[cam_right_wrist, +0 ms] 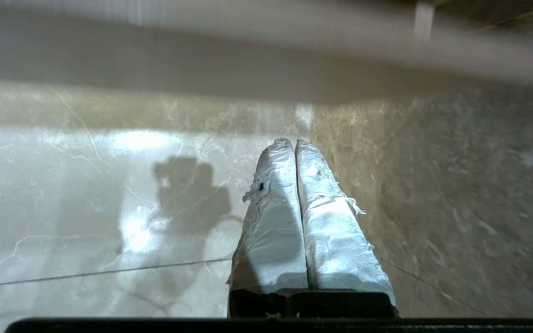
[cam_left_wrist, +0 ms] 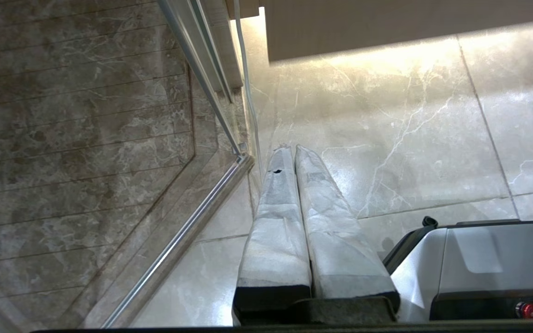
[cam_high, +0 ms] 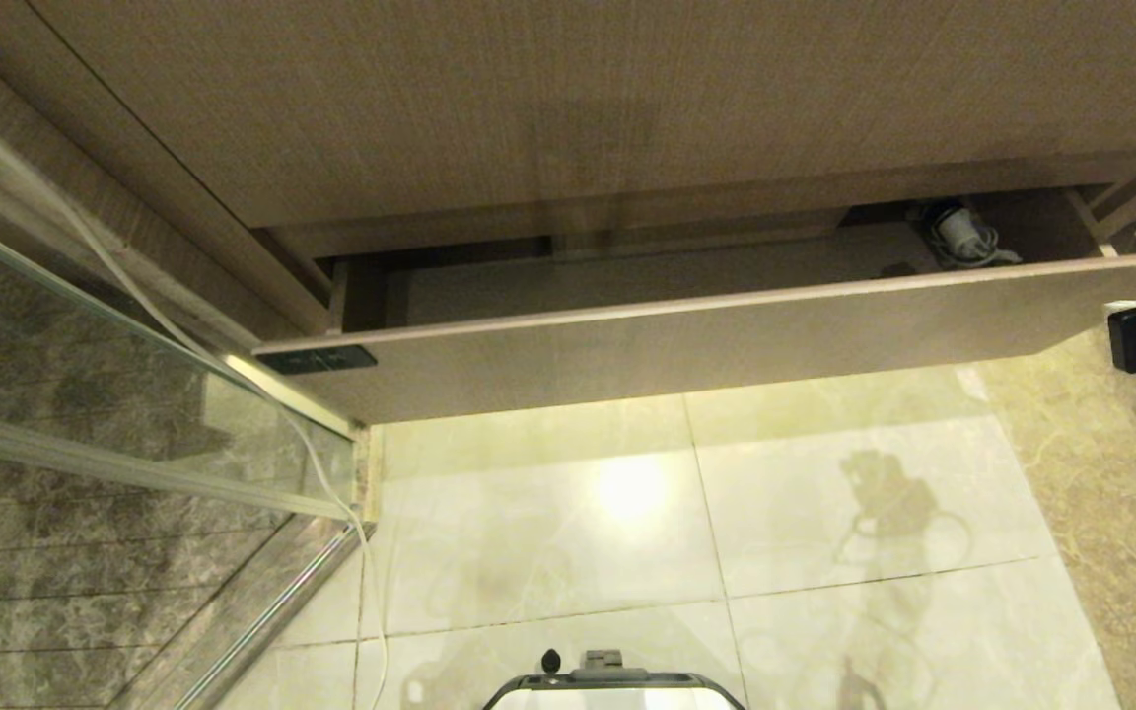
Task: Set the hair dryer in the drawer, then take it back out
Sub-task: Close the drawer, then pull open the drawer
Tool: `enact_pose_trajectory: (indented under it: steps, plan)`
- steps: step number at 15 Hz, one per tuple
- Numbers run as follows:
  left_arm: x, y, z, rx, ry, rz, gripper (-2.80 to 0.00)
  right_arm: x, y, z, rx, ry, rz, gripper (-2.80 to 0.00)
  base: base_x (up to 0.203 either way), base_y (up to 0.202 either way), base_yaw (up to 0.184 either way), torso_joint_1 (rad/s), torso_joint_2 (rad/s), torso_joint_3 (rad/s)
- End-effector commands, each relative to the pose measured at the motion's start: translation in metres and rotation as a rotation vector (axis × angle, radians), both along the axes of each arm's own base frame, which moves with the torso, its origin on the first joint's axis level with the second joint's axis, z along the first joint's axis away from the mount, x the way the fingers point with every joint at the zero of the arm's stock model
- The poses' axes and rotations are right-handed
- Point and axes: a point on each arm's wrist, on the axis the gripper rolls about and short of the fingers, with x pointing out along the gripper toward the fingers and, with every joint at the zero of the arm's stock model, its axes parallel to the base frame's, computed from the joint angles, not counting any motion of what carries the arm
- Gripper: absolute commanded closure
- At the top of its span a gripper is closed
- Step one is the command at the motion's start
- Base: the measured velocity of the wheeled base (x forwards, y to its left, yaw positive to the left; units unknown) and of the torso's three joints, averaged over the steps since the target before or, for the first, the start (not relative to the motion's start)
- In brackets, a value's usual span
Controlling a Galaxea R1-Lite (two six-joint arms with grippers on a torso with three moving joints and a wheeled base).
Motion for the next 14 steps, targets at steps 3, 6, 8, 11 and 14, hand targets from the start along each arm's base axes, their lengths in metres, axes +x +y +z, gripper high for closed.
enact_pose_trajectory:
  steps: [3, 6, 8, 11, 14]
  plan:
    - [0.0, 0.0, 0.0, 0.0, 0.0, 0.0, 0.0, 0.001, -0.001, -0.011, 0.019, 0.049, -0.006, 0.0, 0.0, 0.0, 0.0, 0.0, 0.0, 0.0]
    - [0.0, 0.0, 0.0, 0.0, 0.001, 0.001, 0.0, -0.012, 0.004, -0.013, 0.036, 0.091, -0.006, 0.0, 0.0, 0.0, 0.0, 0.0, 0.0, 0.0]
    - [0.0, 0.0, 0.0, 0.0, 0.001, -0.001, 0.0, -0.03, 0.011, -0.013, 0.045, 0.113, -0.008, 0.0, 0.0, 0.0, 0.0, 0.0, 0.0, 0.0]
    - [0.0, 0.0, 0.0, 0.0, 0.001, 0.001, 0.0, -0.066, 0.027, -0.004, 0.049, 0.123, -0.006, 0.0, 0.0, 0.0, 0.0, 0.0, 0.0, 0.0]
    - [0.0, 0.0, 0.0, 0.0, 0.001, 0.001, 0.0, -0.112, 0.051, 0.008, 0.05, 0.125, 0.019, 0.0, 0.0, 0.0, 0.0, 0.0, 0.0, 0.0]
